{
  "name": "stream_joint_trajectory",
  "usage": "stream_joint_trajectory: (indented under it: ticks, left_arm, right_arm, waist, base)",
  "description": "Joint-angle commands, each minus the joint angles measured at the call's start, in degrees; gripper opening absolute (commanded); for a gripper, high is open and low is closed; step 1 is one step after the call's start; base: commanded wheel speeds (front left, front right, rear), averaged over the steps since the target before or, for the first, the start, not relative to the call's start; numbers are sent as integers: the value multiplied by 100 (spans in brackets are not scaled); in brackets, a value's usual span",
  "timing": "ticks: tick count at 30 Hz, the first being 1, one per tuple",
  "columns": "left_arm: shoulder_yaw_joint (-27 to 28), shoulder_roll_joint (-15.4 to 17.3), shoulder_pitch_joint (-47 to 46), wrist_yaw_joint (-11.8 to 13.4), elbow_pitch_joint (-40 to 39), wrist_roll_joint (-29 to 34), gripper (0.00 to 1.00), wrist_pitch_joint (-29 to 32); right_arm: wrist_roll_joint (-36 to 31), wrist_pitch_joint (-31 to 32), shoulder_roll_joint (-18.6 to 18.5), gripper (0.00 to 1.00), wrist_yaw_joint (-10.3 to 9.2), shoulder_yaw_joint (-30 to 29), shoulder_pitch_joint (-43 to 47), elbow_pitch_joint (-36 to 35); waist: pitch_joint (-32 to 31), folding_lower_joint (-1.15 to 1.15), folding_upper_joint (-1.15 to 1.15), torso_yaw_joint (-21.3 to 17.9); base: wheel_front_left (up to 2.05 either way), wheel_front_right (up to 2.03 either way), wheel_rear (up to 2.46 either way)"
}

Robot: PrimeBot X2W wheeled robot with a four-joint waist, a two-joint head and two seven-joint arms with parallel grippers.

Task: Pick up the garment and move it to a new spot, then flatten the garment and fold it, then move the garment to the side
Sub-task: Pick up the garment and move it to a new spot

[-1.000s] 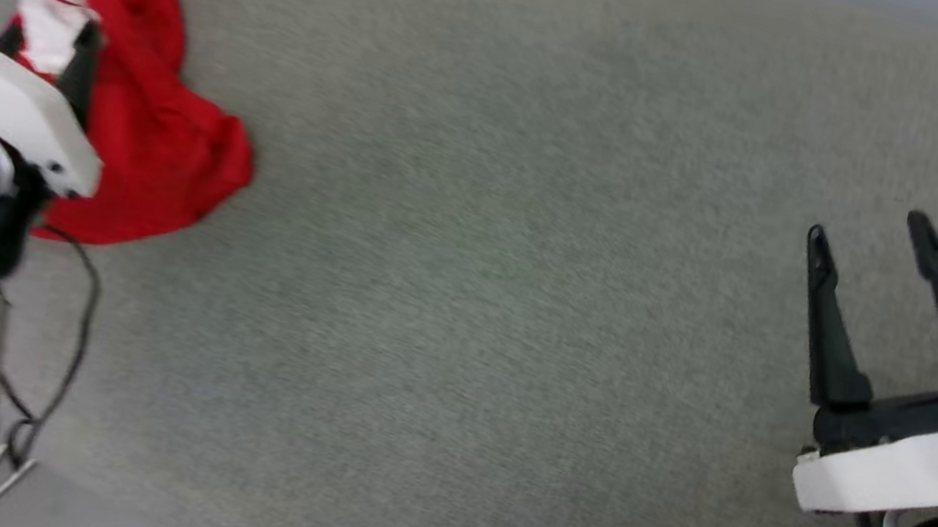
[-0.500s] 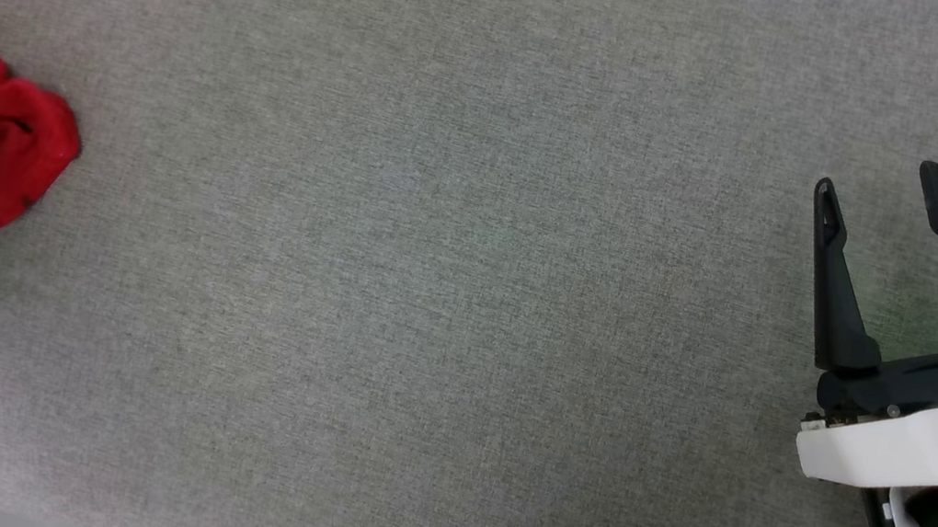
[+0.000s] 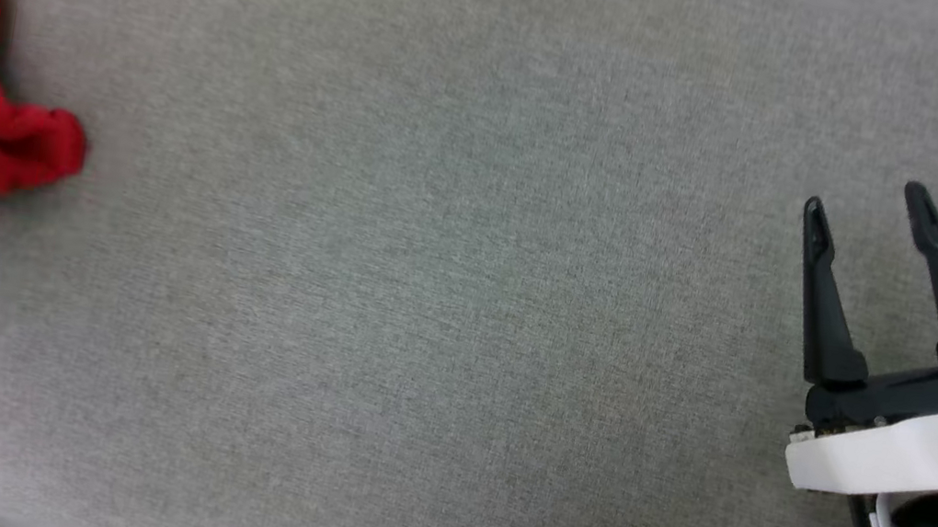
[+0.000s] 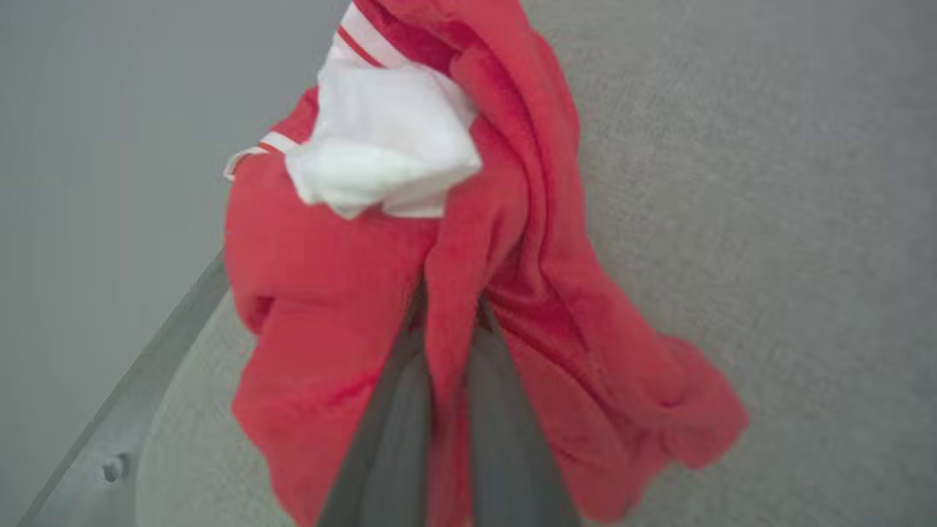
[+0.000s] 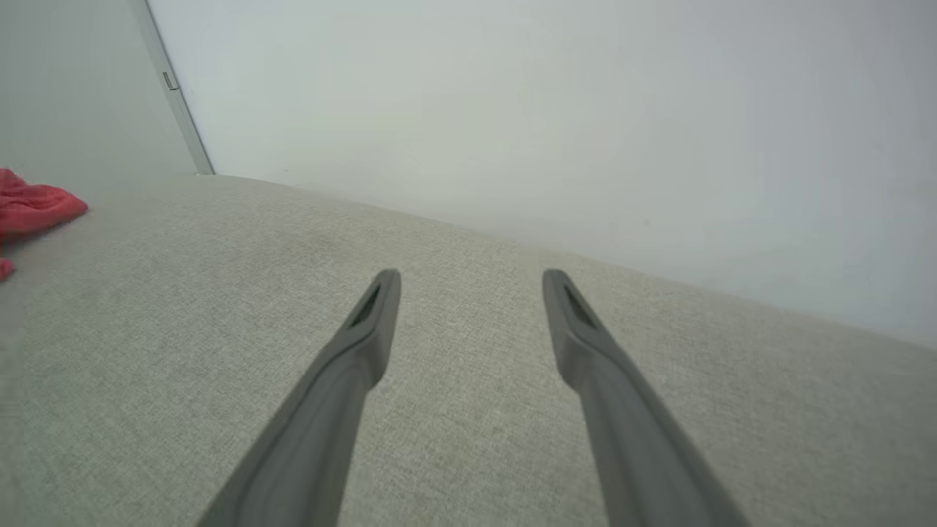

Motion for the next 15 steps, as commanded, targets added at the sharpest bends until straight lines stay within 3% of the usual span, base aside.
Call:
stream_joint_trajectory:
  ticks: [1, 8, 15]
  left_arm:
    - [-64, 39, -54, 14, -107, 111, 0, -254]
    - [-324, 82, -241, 14, -433, 490, 0, -1350]
    - [-603, -53, -374, -58, -606, 685, 0, -2011]
  right_arm:
    - [49, -52, 52, 100, -4, -26, 105, 40]
    - [92, -120, 220, 100, -4, -105, 390, 190]
    - [115, -152, 333, 100, -4, -208, 664, 267]
  waist:
    - [-306, -1, 0, 55]
    - [-1043, -1, 0, 77]
    - [-1559, -1, 0, -28]
  base:
    - [0, 0, 0]
    - [0, 0, 0]
    - [0, 0, 0]
